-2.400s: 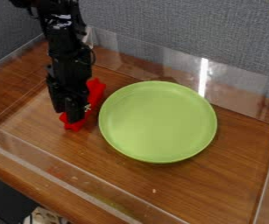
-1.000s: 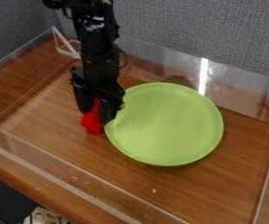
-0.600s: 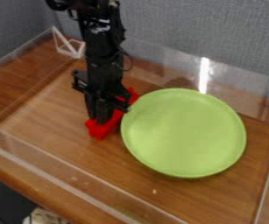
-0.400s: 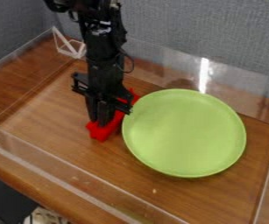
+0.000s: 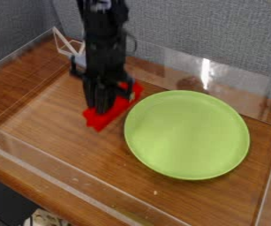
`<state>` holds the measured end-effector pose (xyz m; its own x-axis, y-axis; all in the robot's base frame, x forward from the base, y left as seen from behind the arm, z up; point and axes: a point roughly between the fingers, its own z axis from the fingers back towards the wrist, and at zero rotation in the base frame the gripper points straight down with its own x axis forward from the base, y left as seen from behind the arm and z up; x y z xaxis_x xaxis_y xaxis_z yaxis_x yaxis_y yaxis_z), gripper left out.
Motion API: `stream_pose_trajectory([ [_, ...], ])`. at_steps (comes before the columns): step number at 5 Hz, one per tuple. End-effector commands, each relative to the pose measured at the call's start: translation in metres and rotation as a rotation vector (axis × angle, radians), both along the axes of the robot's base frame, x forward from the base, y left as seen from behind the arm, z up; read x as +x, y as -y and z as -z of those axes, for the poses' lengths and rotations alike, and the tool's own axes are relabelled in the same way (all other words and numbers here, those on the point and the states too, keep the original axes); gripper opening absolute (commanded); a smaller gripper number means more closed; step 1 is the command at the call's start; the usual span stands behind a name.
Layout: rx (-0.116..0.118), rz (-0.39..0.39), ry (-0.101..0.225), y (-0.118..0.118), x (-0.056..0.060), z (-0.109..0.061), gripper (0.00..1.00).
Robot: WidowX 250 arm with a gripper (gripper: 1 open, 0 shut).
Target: Put the carrot on the right side
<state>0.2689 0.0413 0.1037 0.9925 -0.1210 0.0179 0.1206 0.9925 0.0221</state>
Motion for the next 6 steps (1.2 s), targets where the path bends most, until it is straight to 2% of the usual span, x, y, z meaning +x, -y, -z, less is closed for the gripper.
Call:
stream_pose_trajectory([
  [1, 0.002, 0.067, 0.068, 0.016, 0.002, -0.019, 0.00],
  [2, -0.012, 0.151, 0.072, 0.043, 0.000, -0.012, 0.00],
  [3, -0.028, 0.220, 0.075, 0.069, 0.015, -0.011, 0.00],
  [5, -0.072, 0.336, 0.069, 0.097, 0.043, 0.011, 0.00],
  [6, -0.084, 0.363, 0.054, 0.090, 0.033, 0.022, 0.00],
])
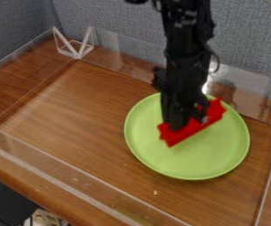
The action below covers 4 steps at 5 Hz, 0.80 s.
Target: Put the carrot on the right side
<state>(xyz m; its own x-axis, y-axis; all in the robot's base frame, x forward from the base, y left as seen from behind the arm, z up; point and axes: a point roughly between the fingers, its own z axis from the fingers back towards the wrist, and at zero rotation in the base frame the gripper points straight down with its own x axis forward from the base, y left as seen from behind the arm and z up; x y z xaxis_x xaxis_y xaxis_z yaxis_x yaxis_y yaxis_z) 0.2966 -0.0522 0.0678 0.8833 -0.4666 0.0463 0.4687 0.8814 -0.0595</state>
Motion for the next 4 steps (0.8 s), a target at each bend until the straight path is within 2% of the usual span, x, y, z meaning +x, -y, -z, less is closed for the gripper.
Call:
stream_pose_trajectory([
  [1, -0.016, 0.007, 0.046, -0.009, -0.005, -0.006, 0.00],
  [2, -0.008, 0.021, 0.053, -0.020, -0.020, -0.009, 0.00],
  [3, -0.001, 0.044, 0.063, -0.026, -0.029, -0.012, 0.00],
  [4, 0.003, 0.078, 0.076, -0.024, -0.033, -0.018, 0.00],
])
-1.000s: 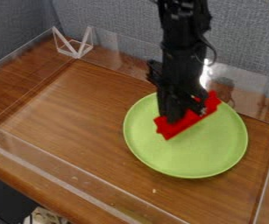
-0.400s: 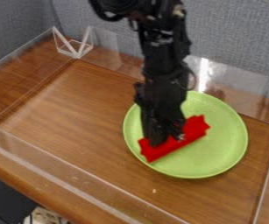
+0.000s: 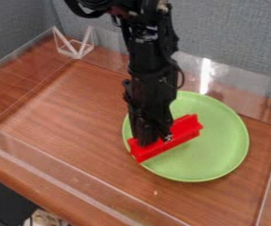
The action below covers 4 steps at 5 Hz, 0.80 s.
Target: Put the carrot on the right side
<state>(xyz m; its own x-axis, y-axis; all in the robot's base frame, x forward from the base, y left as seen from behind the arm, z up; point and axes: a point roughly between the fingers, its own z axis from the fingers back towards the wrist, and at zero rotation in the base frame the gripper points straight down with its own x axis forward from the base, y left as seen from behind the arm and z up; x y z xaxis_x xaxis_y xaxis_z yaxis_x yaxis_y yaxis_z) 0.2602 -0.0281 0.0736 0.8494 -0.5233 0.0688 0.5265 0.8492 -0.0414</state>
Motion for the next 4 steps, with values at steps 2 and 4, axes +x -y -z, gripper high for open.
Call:
stream_pose_trajectory([
  [2, 0.003, -0.042, 0.062, 0.034, 0.008, -0.016, 0.00],
  [4, -0.005, 0.113, 0.033, 0.096, -0.009, -0.001, 0.00],
])
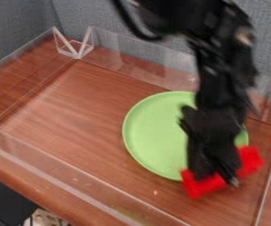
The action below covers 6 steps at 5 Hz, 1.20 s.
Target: Put the carrot on the right side
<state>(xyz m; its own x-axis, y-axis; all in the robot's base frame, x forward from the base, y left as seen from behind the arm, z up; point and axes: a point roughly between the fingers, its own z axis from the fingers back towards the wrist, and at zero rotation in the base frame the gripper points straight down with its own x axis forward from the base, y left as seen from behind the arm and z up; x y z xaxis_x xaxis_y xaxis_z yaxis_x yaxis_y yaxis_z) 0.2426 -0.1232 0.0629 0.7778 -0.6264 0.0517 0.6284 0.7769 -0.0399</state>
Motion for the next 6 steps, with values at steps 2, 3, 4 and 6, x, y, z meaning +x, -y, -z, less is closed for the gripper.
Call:
stream_pose_trajectory([
  [2, -0.008, 0.007, -0.042, 0.022, 0.011, 0.018, 0.00],
  [3, -0.008, -0.047, -0.076, 0.022, 0.006, 0.023, 1.00],
  [4, -0.003, -0.086, -0.107, 0.022, -0.001, 0.028, 0.00],
  [6, 0.019, -0.085, -0.163, 0.014, -0.025, 0.008, 1.00],
])
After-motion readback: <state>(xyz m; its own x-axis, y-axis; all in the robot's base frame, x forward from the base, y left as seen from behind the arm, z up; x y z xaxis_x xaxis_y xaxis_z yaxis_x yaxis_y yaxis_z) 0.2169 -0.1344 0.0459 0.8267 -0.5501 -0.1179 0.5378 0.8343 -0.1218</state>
